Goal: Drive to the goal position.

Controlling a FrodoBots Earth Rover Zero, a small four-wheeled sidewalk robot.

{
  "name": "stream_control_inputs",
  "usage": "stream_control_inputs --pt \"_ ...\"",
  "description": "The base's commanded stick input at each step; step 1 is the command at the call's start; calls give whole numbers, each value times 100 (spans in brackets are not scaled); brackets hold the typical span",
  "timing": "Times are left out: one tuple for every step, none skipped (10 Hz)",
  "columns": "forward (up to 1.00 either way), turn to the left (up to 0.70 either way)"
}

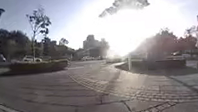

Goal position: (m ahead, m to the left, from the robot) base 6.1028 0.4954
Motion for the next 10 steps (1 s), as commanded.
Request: stream_control_inputs --pt "63 0" --pt "63 0" --pt "63 0" --pt "63 0" --pt "63 0" --pt "63 0" --pt "63 0" --pt "63 0" --pt "63 0" --pt "63 0"
